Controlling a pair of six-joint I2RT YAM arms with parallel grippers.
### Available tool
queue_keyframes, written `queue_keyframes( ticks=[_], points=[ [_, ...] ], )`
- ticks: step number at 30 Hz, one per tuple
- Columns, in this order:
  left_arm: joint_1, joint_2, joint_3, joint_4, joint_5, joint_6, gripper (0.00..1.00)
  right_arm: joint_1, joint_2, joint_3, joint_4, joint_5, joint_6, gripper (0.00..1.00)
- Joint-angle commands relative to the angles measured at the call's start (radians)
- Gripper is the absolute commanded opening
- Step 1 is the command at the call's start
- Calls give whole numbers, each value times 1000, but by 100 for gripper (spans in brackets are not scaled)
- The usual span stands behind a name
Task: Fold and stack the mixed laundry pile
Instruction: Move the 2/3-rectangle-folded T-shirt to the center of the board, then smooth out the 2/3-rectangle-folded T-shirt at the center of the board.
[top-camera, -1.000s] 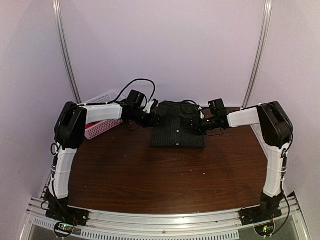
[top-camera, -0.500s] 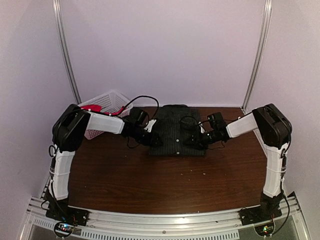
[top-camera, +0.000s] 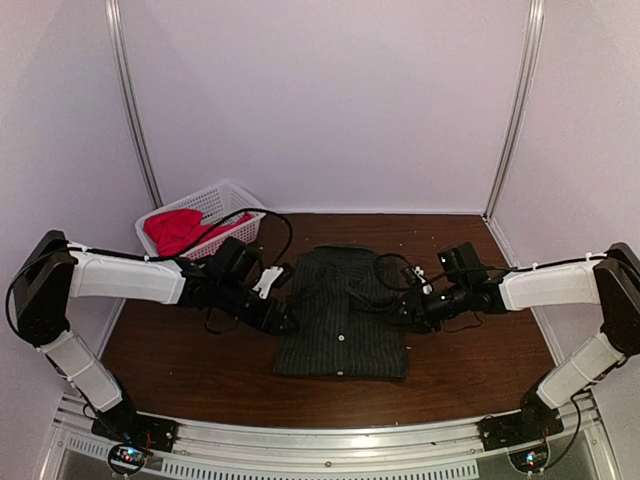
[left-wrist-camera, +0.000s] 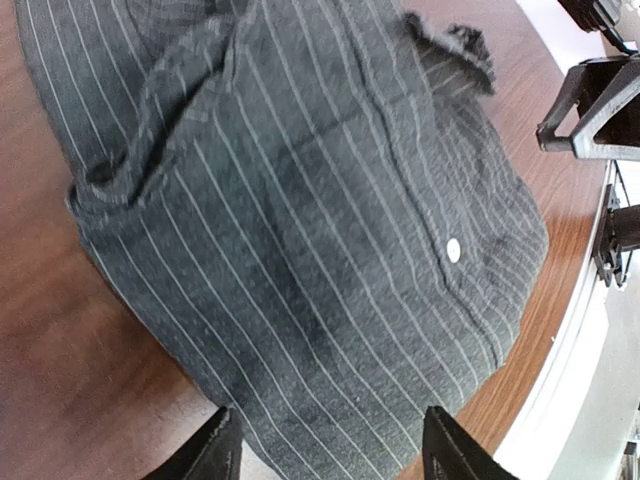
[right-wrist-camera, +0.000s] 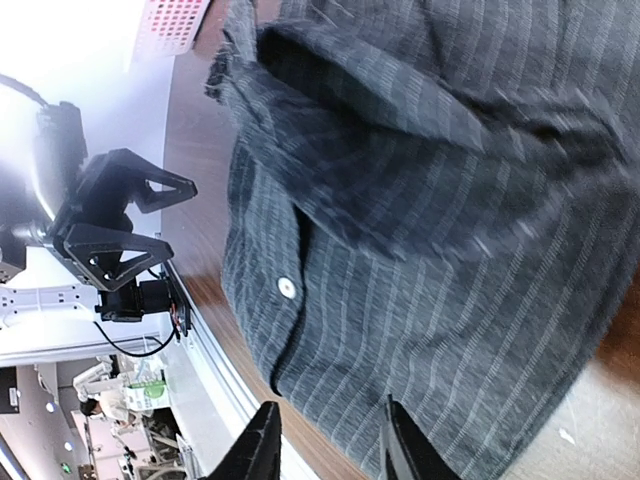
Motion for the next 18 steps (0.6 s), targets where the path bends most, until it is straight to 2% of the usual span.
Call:
queue_keyframes(
  ticks=[1, 5, 10, 18],
  points=[
    [4, 7, 54, 4, -28, 48, 63, 40, 55, 94, -83, -26, -78, 33],
    [5, 44, 94, 24, -51, 54, 63, 75, 116, 139, -72, -4, -80, 30],
    [10, 126, 159, 36, -76, 55, 63, 69, 275, 242, -65, 97, -99, 28],
    [105, 253, 267, 30, -79, 62, 64, 8, 456, 456, -33, 161, -46, 28]
  ],
)
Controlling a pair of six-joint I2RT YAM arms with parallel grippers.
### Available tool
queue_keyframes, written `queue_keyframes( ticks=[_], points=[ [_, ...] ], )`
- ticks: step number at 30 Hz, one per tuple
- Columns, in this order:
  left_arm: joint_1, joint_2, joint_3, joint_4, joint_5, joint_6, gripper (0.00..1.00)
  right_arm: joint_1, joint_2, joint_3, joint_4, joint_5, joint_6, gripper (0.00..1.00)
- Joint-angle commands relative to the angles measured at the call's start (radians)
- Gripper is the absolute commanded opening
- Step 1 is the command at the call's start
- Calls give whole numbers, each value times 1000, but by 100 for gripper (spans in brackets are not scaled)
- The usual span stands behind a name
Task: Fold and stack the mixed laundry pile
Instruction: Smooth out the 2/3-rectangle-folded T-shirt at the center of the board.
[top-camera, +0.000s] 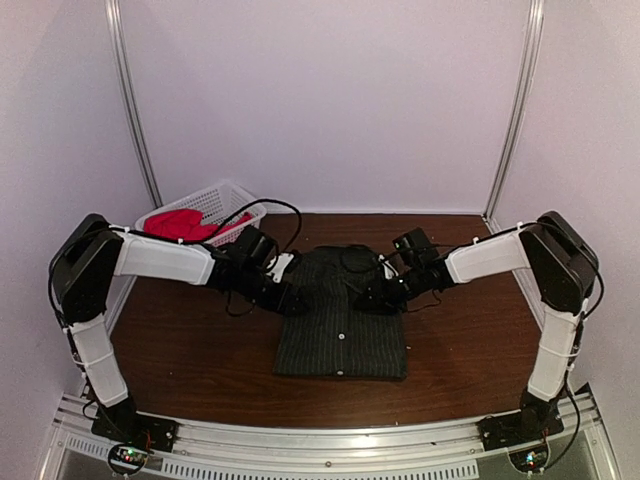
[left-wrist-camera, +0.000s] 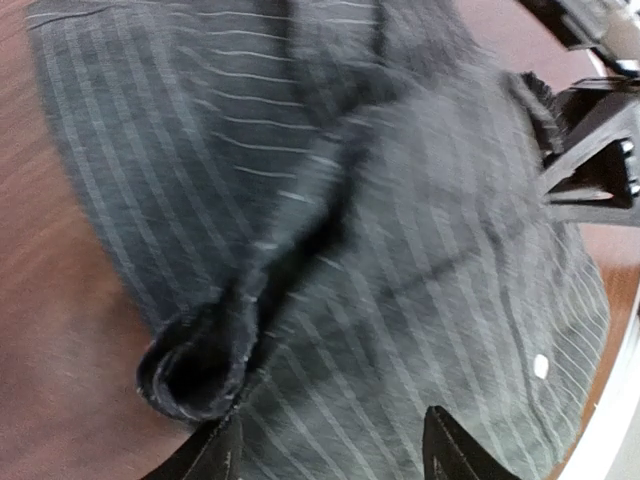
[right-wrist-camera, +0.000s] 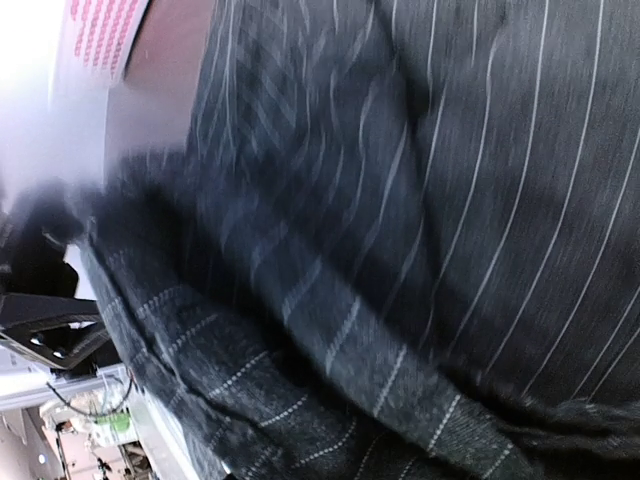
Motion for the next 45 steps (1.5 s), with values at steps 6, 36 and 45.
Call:
queue_keyframes(
  ticks=[6, 36, 45],
  points=[
    [96, 128, 181, -18, -30, 70, 66, -66, 169, 141, -13, 46, -4, 31],
    [174, 53, 216, -25, -58, 75, 75, -52, 106, 293, -113, -64, 31, 56],
    [174, 35, 202, -22, -57, 60, 75, -36, 124, 281, -76, -89, 75, 52]
  ],
)
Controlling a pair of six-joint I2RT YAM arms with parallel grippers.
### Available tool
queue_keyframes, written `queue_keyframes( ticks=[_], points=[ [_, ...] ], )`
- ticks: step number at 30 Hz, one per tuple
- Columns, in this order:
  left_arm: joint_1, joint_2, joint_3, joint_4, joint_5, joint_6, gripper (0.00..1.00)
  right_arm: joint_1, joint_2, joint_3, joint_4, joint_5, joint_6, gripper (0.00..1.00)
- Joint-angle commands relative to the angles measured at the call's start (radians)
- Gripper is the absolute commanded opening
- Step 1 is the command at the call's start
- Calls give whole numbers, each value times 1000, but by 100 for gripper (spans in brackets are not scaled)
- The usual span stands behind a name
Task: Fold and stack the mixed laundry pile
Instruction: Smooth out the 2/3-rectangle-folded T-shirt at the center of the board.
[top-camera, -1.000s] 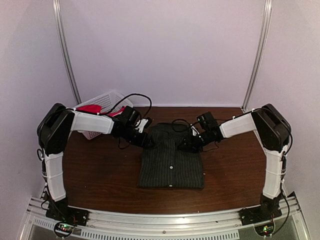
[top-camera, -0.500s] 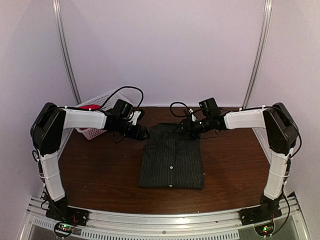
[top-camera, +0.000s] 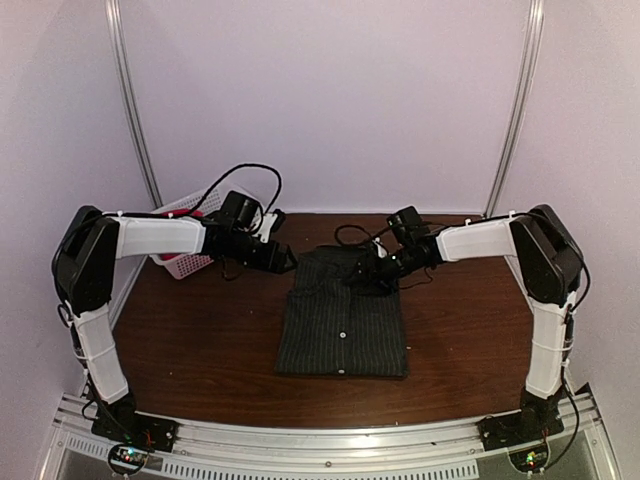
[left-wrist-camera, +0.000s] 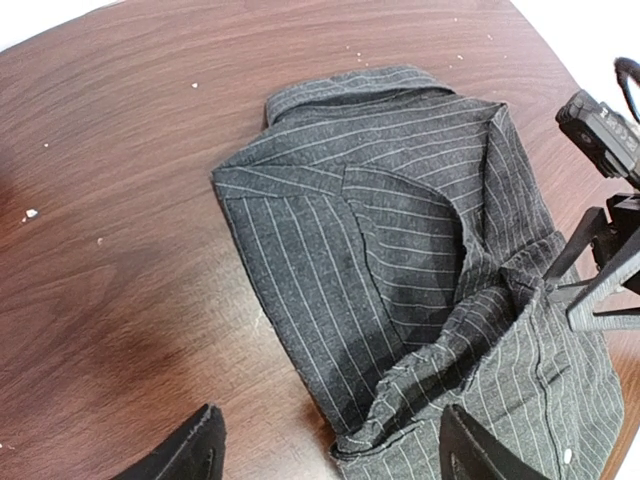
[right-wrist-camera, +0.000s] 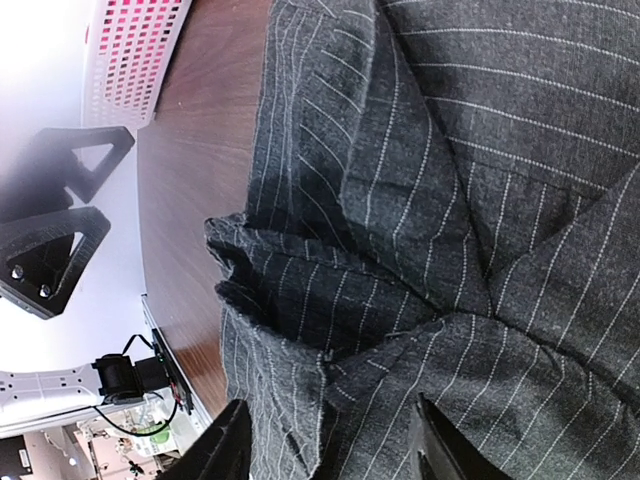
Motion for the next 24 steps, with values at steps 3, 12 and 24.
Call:
queue_keyframes(
  ticks=[3, 12, 24],
  points=[
    [-1, -40, -22, 19, -10, -29, 75, 11, 11, -14, 174, -79, 99, 43],
    [0, -48, -13, 13, -21, -32, 75, 10, 54, 45, 151, -122, 87, 41],
    [0, -49, -15, 17, -30, -33, 75, 12, 72, 56, -2, -97, 4, 50]
  ],
)
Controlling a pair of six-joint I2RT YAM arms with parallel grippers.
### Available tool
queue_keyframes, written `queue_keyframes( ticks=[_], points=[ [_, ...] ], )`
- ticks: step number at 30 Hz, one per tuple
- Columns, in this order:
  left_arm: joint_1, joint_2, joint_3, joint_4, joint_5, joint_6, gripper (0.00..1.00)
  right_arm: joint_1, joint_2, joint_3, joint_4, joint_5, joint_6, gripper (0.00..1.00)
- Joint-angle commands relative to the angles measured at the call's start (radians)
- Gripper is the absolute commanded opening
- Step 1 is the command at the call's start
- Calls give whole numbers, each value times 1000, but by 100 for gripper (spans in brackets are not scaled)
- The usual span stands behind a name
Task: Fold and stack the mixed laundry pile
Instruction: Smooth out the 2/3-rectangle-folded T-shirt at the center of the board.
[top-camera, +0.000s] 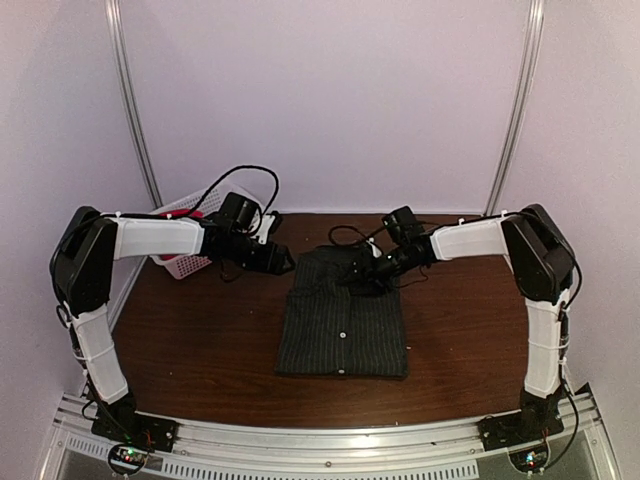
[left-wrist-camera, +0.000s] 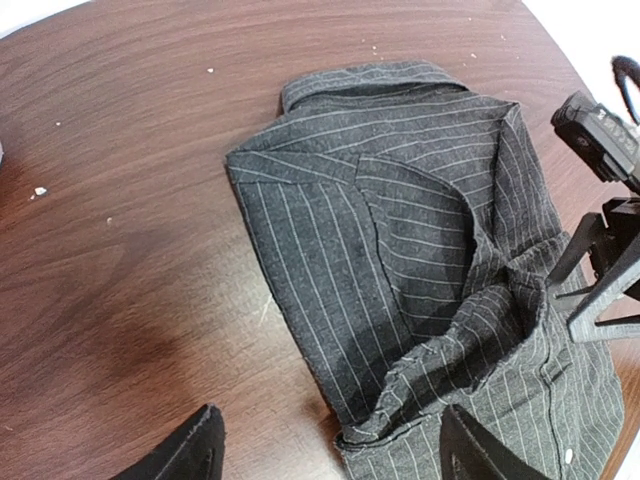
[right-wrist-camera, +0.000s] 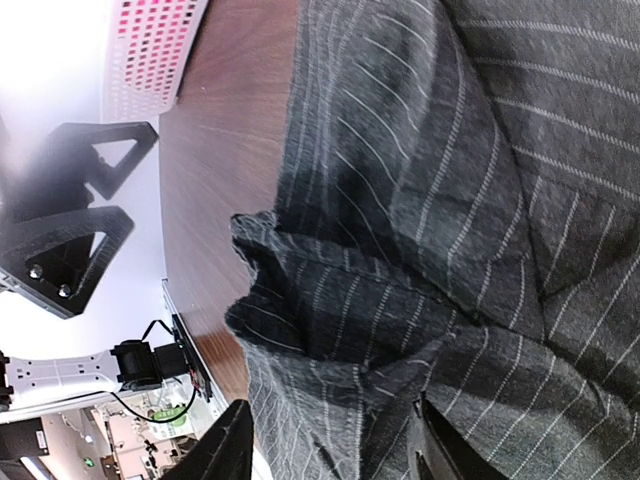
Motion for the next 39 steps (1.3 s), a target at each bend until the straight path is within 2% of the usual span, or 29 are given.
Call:
queue_keyframes(
  ticks=[1, 4, 8, 16, 22, 26, 33, 39],
  points=[
    [0, -33, 4, 27, -10, -4, 75, 9, 17, -9, 37, -43, 15, 47],
    [0, -31, 6, 25, -10, -4, 75, 10, 20, -24, 187, -130, 100, 40],
    [0, -32, 8, 18, -15, -1, 76, 10, -5, -31, 244, -143, 128, 32],
    [0, -34, 8, 18, -20, -1, 76, 6, -53, -59, 173, -112, 62, 0],
    [-1, -41, 1, 16, -27, 4, 76, -14, -126, -131, 131, -18, -2, 0],
    [0, -42, -7, 22, -9, 17, 76, -34, -106, -167, 128, 49, -52, 0],
    [-34, -75, -83, 98, 40, 77, 77, -36, 42, -76, 89, 141, -127, 0],
    [-96, -65, -132, 158, 120, 116, 76, -42, 83, -23, 58, 210, -172, 0]
  ],
)
